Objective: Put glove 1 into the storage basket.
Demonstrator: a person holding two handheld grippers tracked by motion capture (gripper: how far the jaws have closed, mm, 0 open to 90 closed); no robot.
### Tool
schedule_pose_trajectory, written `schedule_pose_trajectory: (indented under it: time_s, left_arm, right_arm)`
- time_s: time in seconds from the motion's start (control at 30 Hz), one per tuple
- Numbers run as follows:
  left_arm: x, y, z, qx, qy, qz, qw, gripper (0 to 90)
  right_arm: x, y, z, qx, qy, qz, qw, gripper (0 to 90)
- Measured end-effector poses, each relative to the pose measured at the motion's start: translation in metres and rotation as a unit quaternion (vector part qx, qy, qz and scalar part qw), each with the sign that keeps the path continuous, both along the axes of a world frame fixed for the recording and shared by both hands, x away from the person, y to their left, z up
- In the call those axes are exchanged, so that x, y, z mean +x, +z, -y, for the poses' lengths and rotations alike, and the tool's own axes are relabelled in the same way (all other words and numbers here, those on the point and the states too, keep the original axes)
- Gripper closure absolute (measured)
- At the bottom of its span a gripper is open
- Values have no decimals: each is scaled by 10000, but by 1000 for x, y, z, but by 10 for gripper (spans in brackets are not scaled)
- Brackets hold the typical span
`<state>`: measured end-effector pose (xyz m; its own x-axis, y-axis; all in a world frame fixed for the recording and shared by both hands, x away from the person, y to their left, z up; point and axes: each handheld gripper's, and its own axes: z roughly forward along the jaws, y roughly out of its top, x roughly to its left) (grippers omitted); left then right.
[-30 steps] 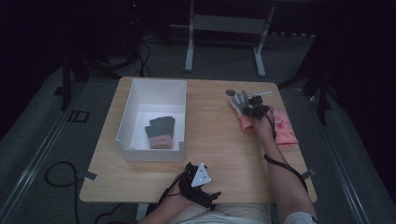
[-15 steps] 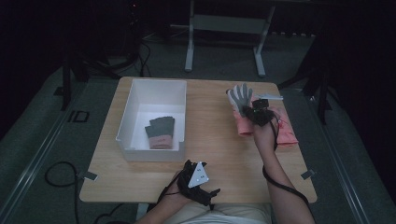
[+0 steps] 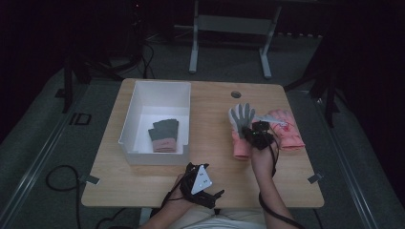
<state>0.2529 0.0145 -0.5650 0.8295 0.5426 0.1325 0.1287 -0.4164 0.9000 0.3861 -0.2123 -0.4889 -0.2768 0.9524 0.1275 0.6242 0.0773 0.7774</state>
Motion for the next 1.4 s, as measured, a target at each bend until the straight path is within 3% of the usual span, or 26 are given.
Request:
schedule_pose_trajectory:
  time_s: [0.13, 0.27, 0.5, 0.67, 0.83, 0.97, 1.03, 1.17, 1.4]
  left_arm:
    - [1, 0, -1, -15, 51, -3, 10000, 17]
    - [1, 0, -1, -6, 89, 16, 10000, 17]
    - [1, 0, -2, -21, 128, 18, 9999, 17]
    - [1, -1, -2, -38, 90, 34, 9999, 17]
    - [2, -2, -2, -118, 91, 41, 9999, 17]
    - [2, -2, -1, -120, 51, 22, 9999, 17]
    - [2, -3, -1, -132, 44, 76, 9999, 17]
    - [4, -3, -1, -186, 53, 64, 9998, 17]
    - [8, -5, -1, -283, 91, -31, 9996, 17]
  right_arm:
    - [-1, -23, -4, 20, 10, -279, 9996, 882]
    - [0, -36, -10, 83, 22, -450, 9990, 880]
    - [2, -53, -19, -49, 8, -490, 9988, 837]
    - [2, -51, -20, -1, -21, -496, 9988, 777]
    - [-5, -27, -9, 183, 123, -237, 9995, 714]
    - [-9, -4, 17, -102, 297, 193, 9993, 670]
    - [-7, 0, 35, -211, 316, 307, 9988, 659]
    - [1, 1, 79, -355, 103, 321, 9988, 654]
    - [20, -1, 147, -396, -187, 317, 9985, 631]
